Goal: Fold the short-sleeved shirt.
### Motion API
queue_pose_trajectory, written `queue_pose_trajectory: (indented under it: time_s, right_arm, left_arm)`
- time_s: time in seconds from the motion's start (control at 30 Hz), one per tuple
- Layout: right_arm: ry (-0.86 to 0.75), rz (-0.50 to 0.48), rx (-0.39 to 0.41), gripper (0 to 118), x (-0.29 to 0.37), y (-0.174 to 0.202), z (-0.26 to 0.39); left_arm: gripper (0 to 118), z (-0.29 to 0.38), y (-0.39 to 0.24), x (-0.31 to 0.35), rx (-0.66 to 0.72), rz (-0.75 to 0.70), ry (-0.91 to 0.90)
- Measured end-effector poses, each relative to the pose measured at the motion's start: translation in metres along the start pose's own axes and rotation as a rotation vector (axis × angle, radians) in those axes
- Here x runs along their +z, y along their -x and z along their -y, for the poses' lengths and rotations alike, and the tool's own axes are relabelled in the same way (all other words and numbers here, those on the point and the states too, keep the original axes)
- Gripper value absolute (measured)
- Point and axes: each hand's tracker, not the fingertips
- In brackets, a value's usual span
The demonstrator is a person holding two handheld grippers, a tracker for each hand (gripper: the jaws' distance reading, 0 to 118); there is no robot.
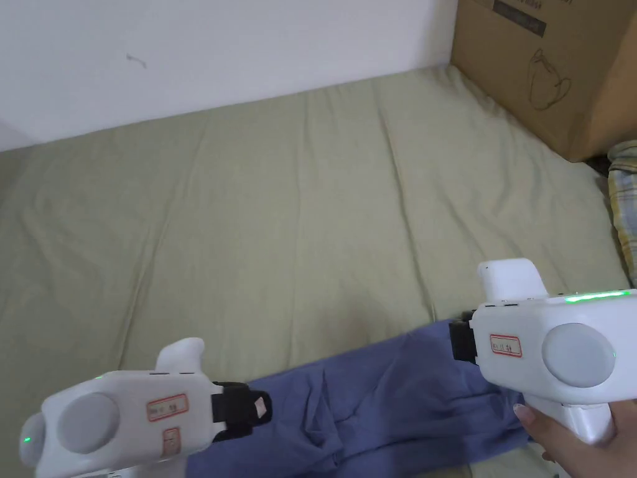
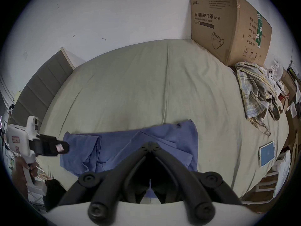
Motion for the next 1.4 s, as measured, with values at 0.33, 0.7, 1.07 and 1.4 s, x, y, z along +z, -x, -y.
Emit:
queue_pose_trajectory:
  time_s: [0.33,0.7,1.07,1.4]
  right_arm:
    - [0.009,0.020,0.000,0,0.000,-0.010,0.000]
    - [0.007,0.008,0.000,0,0.000,-0.014,-0.001]
    - [0.051,-0.014,0.036,0,-0.010,0.003,0.003]
    - [0.076,-0.040,0.089,0,-0.007,0.015,0.001]
  left_arm:
    - [1,0.004,-0.021,-0.091,0.116,0.163,0.185]
    - [3,0.027,0.086,0.037,0.180,0.265,-0.085]
    - [118,0.057,0.185,0.037,0.458,0.489,-0.118]
    - [104,0.030,0.166,-0.031,0.376,0.740,-0.050]
